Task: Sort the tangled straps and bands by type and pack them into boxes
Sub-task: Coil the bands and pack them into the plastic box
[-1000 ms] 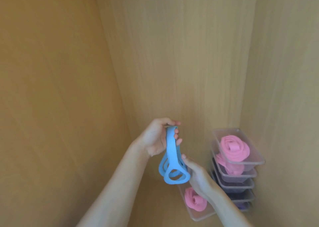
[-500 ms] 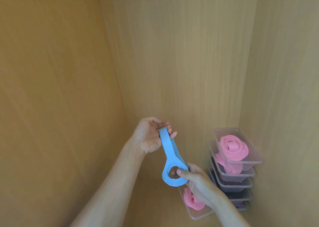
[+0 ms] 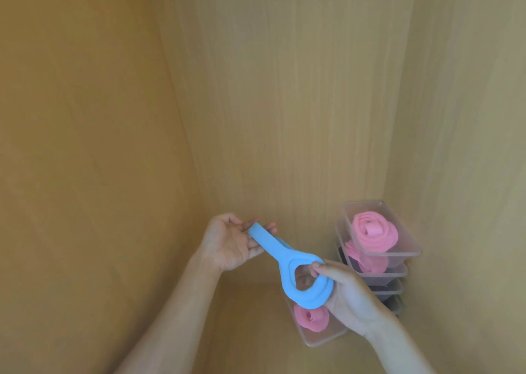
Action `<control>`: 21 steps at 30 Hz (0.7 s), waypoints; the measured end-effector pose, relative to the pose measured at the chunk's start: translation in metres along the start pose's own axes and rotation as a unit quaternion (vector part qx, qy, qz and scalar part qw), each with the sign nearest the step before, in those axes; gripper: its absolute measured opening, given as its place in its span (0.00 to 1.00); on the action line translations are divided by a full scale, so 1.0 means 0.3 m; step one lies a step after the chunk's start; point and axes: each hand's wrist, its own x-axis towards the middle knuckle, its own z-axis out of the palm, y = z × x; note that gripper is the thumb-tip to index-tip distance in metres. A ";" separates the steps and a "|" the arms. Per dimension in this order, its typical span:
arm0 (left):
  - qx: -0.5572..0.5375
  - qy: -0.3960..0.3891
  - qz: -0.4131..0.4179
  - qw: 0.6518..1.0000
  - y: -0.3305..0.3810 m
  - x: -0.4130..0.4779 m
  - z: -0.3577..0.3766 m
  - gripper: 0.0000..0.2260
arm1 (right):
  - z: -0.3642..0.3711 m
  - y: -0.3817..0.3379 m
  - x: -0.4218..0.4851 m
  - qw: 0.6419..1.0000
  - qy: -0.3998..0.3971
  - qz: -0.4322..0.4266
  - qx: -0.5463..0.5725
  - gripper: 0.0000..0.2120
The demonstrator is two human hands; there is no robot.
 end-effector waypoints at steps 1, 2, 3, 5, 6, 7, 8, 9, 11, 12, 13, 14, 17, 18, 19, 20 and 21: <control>0.009 -0.003 -0.010 1.000 -0.019 0.005 -0.012 0.14 | -0.002 -0.007 -0.005 1.000 0.001 -0.001 0.004 0.10; 0.020 -0.004 -0.018 1.000 -0.041 0.009 -0.022 0.13 | -0.004 -0.010 -0.008 1.000 -0.001 -0.001 0.011 0.10; 0.033 -0.004 -0.021 0.999 -0.067 0.014 -0.030 0.12 | -0.001 -0.012 -0.011 1.000 -0.001 0.000 0.016 0.10; 0.059 -0.005 -0.018 0.998 -0.117 0.017 -0.043 0.15 | 0.004 -0.009 -0.015 1.000 0.006 0.005 0.016 0.10; 0.073 -0.004 -0.016 0.997 -0.138 0.012 -0.049 0.18 | 0.003 -0.009 -0.018 1.000 0.012 0.005 0.013 0.10; 0.093 -0.002 -0.014 0.996 -0.153 0.004 -0.054 0.20 | 0.004 -0.011 -0.022 1.000 0.017 0.003 0.008 0.10; 0.124 0.007 -0.013 0.992 -0.162 -0.006 -0.057 0.22 | -0.001 -0.012 -0.023 1.000 0.020 -0.001 -0.001 0.10; 0.174 0.028 -0.006 0.984 -0.169 -0.015 -0.058 0.22 | -0.004 -0.014 -0.023 1.000 0.022 -0.005 -0.014 0.12; 0.323 0.088 0.032 0.942 -0.186 -0.032 -0.055 0.19 | -0.020 -0.014 -0.017 0.998 0.029 -0.011 -0.052 0.17; 0.396 0.124 0.067 0.907 -0.196 -0.038 -0.053 0.16 | -0.026 -0.016 -0.016 0.997 0.033 -0.014 -0.074 0.17; 0.449 0.148 0.115 0.874 -0.206 -0.045 -0.054 0.14 | -0.027 -0.018 -0.016 0.995 0.034 -0.015 -0.096 0.15; 0.475 0.144 0.157 0.854 -0.215 -0.052 -0.054 0.13 | -0.029 -0.019 -0.015 0.993 0.033 -0.014 -0.116 0.13; 0.548 0.026 0.134 0.825 -0.243 -0.079 -0.048 0.25 | -0.027 -0.020 -0.014 0.989 0.002 0.002 -0.149 0.12; 0.566 -0.004 0.103 0.818 -0.254 -0.083 -0.046 0.29 | -0.025 -0.017 -0.012 0.988 -0.015 0.006 -0.156 0.11; 0.565 -0.024 0.083 0.821 -0.266 -0.085 -0.047 0.30 | -0.022 -0.013 -0.008 0.986 -0.029 0.010 -0.165 0.10; 0.550 -0.037 0.074 0.831 -0.276 -0.087 -0.049 0.28 | -0.014 -0.012 -0.006 0.983 -0.042 0.014 -0.179 0.11; 0.535 -0.047 0.069 0.841 -0.285 -0.089 -0.052 0.24 | -0.005 -0.011 -0.002 0.979 -0.054 0.019 -0.198 0.13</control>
